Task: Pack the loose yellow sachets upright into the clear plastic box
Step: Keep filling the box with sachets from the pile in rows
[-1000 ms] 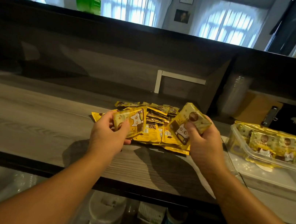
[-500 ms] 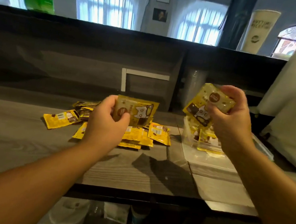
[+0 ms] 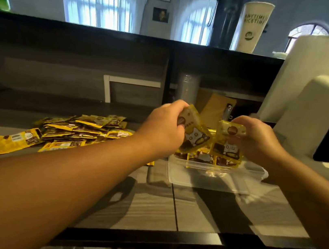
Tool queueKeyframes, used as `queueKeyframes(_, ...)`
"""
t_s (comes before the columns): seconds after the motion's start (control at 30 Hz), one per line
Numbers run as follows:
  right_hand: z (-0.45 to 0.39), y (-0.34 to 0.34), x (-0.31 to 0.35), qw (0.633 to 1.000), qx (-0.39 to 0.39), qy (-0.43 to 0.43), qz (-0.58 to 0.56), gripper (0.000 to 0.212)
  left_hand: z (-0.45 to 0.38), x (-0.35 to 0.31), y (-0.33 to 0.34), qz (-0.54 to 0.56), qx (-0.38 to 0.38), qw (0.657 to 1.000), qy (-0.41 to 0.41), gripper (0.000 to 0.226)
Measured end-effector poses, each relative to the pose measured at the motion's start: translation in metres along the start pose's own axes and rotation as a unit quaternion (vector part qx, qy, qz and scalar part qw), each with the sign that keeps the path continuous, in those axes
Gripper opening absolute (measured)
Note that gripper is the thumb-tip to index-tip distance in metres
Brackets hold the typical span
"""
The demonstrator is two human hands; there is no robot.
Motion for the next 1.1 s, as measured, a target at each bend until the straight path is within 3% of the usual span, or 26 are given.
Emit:
queueKeyframes(0.17,-0.004,0.008,-0.008,0.965,0.038,-0.145,0.213,0.037,-0.011,-0.003,0.025,-0.046,0.055,0.997,-0.015,0.046)
queueKeyframes(0.33,-0.010,0.018,-0.008,0.955,0.038,-0.136,0.262,0.053,-0.016,-0.007,0.044,-0.096,0.119,0.988,-0.005,0.048)
queueKeyframes(0.47,-0.008,0.021,-0.010,0.963,0.043,-0.115,0.239,0.061,-0.022,-0.007,0.054,-0.168,0.146,0.974,0.029,0.050)
queueKeyframes(0.7,-0.007,0.026,-0.012,0.981,0.088,-0.083,0.149,0.079,-0.035,0.005,0.060,-0.328,0.105,0.931,0.123,0.040)
queueKeyframes(0.83,-0.007,0.029,-0.011,0.979,0.123,-0.070,0.146,0.083,-0.039,0.010,0.070,-0.374,0.131,0.909,0.129,0.063)
queueKeyframes(1.1,-0.004,0.031,-0.007,0.977,0.130,-0.064,0.158,0.077,-0.040,0.019,0.073,-0.341,0.236,0.906,0.077,0.104)
Point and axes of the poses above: each hand's wrist, its own z-axis away from the middle knuckle, its own y-axis out of the palm, x = y × z, the point moved 1 cm from there along -z, towards the middle knuckle, and after that the axes turned 9 degrees about -x, right-handed, at the moved point
